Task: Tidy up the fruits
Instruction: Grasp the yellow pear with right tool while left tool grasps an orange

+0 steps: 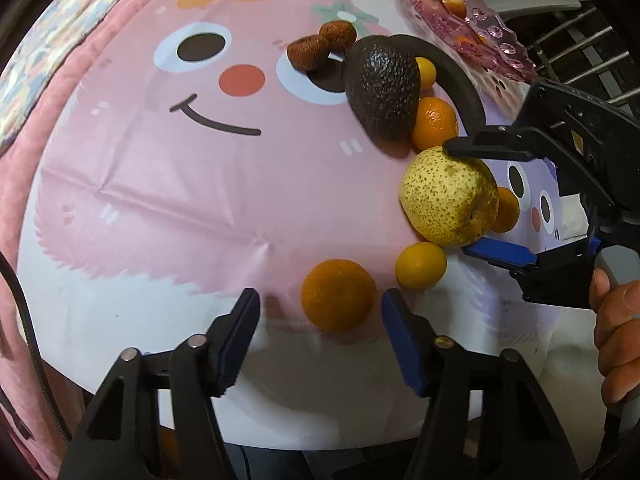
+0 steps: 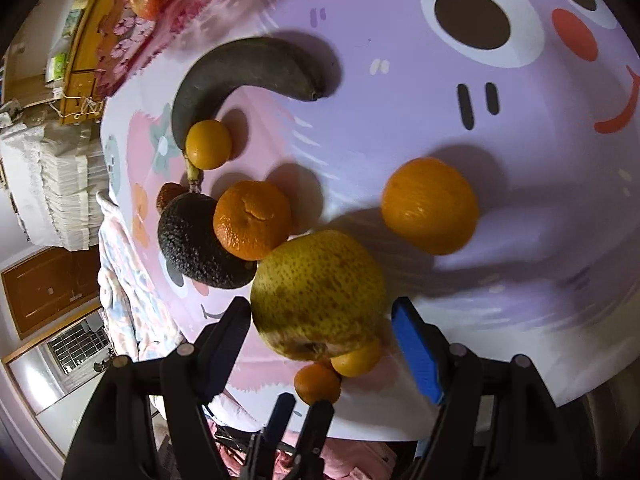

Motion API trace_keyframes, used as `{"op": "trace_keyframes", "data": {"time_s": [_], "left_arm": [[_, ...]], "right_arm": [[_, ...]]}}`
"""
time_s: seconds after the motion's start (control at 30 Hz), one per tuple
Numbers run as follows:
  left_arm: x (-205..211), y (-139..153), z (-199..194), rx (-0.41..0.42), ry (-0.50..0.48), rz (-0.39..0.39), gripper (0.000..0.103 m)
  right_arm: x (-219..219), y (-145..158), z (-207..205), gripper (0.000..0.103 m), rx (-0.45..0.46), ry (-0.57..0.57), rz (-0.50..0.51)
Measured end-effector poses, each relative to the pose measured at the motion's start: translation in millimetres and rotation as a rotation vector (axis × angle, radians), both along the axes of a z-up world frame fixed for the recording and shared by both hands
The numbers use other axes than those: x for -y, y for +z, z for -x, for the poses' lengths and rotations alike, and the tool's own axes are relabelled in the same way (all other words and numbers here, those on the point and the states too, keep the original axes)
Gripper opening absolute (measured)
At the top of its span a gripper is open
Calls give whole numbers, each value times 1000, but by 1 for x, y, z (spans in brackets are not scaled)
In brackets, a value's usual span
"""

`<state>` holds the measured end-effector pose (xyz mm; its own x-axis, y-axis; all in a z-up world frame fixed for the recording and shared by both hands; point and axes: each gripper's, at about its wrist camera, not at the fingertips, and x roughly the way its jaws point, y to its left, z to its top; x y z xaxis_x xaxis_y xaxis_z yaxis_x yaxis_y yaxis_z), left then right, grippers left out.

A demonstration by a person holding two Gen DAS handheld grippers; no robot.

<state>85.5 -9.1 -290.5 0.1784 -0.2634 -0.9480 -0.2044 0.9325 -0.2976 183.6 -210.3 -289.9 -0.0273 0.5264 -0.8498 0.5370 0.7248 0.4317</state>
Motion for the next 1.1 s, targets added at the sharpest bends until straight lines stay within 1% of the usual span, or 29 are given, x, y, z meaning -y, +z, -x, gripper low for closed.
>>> {"op": "trace_keyframes", "data": {"time_s": [0.1,0.23,0.3,0.43,0.7,0.9,1.1], "left_arm": [[2,-4,-1,-15,7,13,57],[6,-11,-5,-41,10,23,47],[8,-13,-7,-53,12,29,46],[12,-15,-7,-58,-1,20,39],[15,-13,-9,-53,-9,7,38],[15,1,-10,-15,-21,1,37],[20,24,-18,38,-43,-10,37]], "right_arm": [[-4,-5,-3,74,-23,13,6],[-6,-8,-6,74,-40,28,9],[-5,-9,-6,73,-44,36,9],[-2,-9,-5,73,-41,44,-4],[-3,-5,-4,72,-23,74,8],[0,8,2,72,33,105,-8],[2,36,5,72,148,137,-13]]}}
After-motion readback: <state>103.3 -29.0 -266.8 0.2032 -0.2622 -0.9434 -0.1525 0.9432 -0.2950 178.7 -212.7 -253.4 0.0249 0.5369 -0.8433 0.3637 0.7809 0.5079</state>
